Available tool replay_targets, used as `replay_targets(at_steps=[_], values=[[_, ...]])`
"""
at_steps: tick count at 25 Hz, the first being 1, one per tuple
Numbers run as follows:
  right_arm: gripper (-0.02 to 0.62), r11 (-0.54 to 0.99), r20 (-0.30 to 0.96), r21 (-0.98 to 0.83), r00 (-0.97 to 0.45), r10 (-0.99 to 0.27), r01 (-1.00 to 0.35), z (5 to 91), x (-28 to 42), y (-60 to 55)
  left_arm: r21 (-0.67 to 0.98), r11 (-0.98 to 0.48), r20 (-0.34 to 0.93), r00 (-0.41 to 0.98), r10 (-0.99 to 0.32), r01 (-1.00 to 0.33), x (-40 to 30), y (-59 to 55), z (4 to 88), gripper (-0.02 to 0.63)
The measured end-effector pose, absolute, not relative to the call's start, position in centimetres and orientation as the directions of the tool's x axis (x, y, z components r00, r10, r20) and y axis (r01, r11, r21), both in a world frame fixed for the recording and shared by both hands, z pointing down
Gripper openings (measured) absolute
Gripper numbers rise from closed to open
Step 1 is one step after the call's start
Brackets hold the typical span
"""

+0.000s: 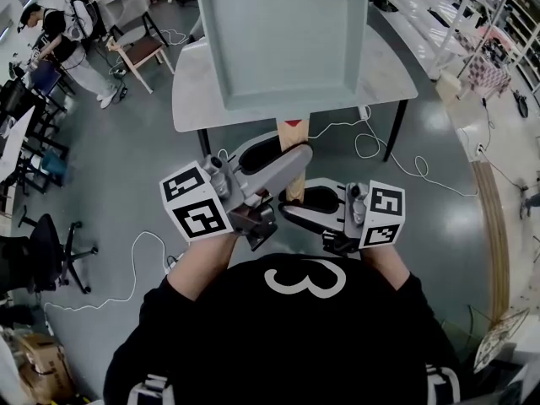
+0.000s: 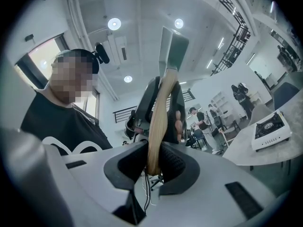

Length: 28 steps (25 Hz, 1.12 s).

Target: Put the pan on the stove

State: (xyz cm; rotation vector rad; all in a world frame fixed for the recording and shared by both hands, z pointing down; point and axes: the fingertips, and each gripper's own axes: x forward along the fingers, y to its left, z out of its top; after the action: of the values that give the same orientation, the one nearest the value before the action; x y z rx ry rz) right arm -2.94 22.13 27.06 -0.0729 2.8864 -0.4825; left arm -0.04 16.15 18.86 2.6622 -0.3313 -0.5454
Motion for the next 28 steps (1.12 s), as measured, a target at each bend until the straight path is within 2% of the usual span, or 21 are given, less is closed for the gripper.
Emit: replay_targets(at_steps=[13,28], values=[[0.067,0.941,-0.217,-0.338,-0.974,-0.062,0.015,25.9,0.5,16.7,0.455,-0.875,-0.317,0.887,-0.335,-0.167,3.1,10.4,17.9,0.135],[0.067,0.933,-0.22,-0.361,-0.97,-0.099,-0.014,25.7,1.5,9.9,0.49,-0.861,-0.303,0.899,-0.316,-0.137,4.3,3.1,18.1,0.138]])
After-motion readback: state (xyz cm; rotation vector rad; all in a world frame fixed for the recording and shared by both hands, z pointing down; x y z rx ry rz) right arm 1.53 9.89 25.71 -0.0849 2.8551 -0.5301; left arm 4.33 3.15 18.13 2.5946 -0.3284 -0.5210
